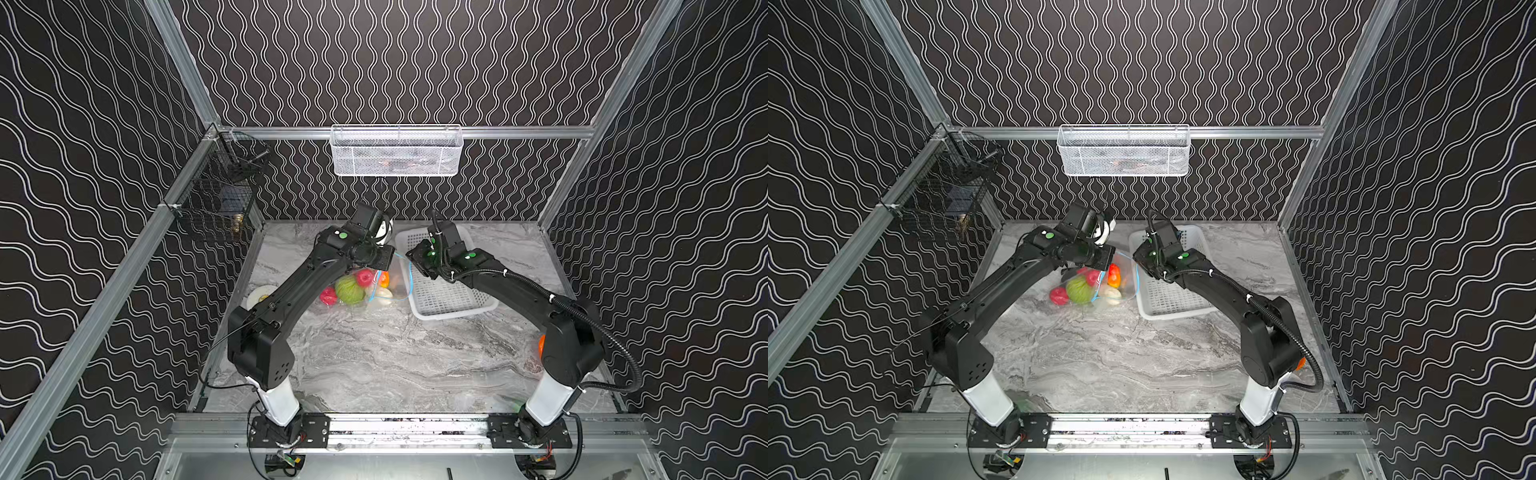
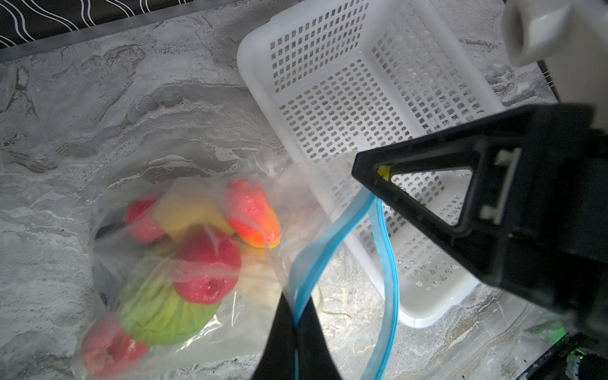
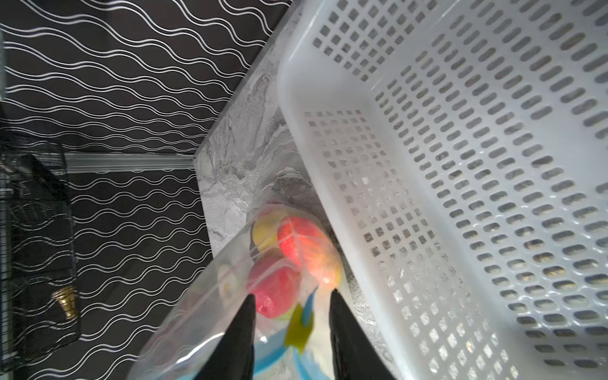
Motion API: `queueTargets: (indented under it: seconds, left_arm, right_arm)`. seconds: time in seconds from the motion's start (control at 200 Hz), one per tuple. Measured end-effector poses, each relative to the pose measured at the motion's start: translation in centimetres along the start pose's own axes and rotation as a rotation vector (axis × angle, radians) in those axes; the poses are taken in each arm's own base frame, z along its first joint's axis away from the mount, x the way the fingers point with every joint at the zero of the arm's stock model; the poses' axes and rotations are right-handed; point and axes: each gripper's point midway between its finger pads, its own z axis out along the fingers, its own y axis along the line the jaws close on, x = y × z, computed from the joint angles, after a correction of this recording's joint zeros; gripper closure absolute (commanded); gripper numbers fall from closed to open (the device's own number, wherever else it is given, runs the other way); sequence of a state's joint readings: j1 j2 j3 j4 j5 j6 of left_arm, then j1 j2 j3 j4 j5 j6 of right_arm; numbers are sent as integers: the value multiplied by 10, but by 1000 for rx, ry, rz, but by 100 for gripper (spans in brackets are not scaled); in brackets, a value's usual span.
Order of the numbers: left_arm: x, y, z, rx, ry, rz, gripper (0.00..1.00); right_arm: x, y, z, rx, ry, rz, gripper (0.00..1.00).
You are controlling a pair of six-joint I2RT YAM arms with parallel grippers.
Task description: Place the food in the zip-top bag and seal the zipper
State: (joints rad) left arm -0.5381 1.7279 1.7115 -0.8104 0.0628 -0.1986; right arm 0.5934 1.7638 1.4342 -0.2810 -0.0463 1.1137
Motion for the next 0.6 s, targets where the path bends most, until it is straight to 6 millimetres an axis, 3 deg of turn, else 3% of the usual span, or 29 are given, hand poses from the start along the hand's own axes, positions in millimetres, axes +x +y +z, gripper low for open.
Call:
queueTargets:
  seconds: [0.601]
  left_arm:
    - [2,-2,-3,13,-1,15,100]
  right_arm:
    - [-3,5,-8,-27,-20,10,98]
